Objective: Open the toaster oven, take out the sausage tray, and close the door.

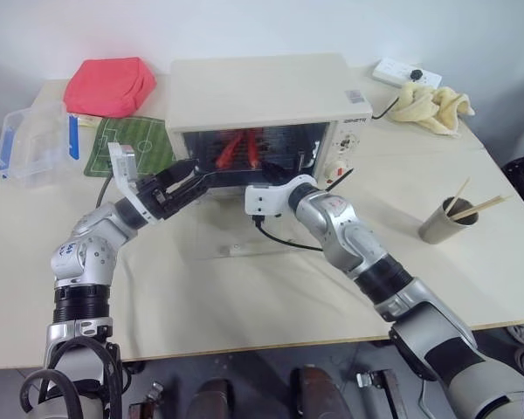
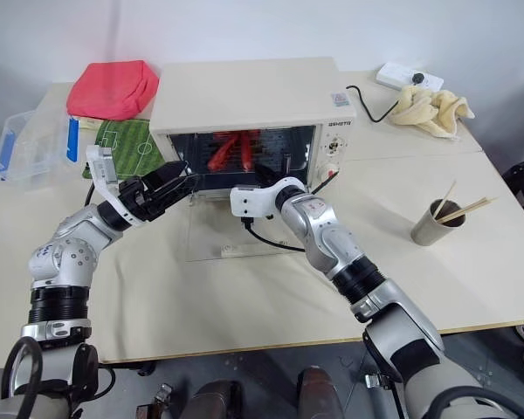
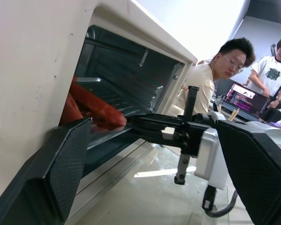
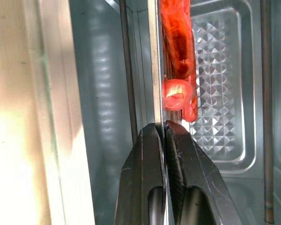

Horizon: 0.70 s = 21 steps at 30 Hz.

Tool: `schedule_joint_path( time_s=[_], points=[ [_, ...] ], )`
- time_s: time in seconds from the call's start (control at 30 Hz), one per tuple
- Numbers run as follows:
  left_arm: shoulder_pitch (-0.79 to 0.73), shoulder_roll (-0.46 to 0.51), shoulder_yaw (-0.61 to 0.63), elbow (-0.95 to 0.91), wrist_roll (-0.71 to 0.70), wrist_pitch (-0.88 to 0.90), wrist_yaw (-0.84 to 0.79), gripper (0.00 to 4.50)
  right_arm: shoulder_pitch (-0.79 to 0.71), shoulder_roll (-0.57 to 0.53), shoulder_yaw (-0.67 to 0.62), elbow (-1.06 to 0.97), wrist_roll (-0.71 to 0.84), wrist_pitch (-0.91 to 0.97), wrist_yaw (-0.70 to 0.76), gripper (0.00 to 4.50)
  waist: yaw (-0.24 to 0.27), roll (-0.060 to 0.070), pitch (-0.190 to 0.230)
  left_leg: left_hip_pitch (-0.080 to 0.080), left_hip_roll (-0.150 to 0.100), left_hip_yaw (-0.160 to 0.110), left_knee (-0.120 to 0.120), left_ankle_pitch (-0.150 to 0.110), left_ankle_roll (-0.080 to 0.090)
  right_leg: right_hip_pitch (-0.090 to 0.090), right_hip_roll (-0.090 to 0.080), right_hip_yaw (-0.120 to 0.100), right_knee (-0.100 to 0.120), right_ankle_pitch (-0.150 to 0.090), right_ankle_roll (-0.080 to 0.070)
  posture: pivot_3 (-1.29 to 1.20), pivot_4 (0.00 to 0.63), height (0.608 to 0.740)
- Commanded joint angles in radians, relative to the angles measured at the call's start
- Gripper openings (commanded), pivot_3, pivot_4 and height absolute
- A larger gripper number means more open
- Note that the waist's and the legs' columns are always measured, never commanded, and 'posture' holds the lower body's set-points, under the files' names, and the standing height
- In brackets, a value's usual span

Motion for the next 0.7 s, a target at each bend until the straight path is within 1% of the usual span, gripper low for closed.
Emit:
schedule_joint_path(
  time_s=[0.03, 0.7],
  points=[
    [-0.024, 0.015, 0.048, 0.002, -0.010, -0.014, 0.010, 4.50, 0.002, -0.013, -0.037, -0.109, -0.009, -0.014, -0.014, 0.03, 0.000, 0.000, 0.000, 0.000, 0.000, 0.000, 0.000, 0.000, 0.000, 0.000, 0.000, 0.000, 0.000, 0.000, 0.000, 0.00, 0.150, 0.740],
    [-0.041, 0.023, 0.070, 0.024, -0.016, -0.009, 0.011, 4.50, 0.201, -0.102, -0.100, -0.418, -0.032, 0.000, 0.033, 0.03, 0.012, 0.000, 0.000, -0.001, -0.001, 0.000, 0.001, 0.000, 0.000, 0.000, 0.000, 0.000, 0.000, 0.000, 0.000, 0.00, 0.150, 0.740]
  ],
)
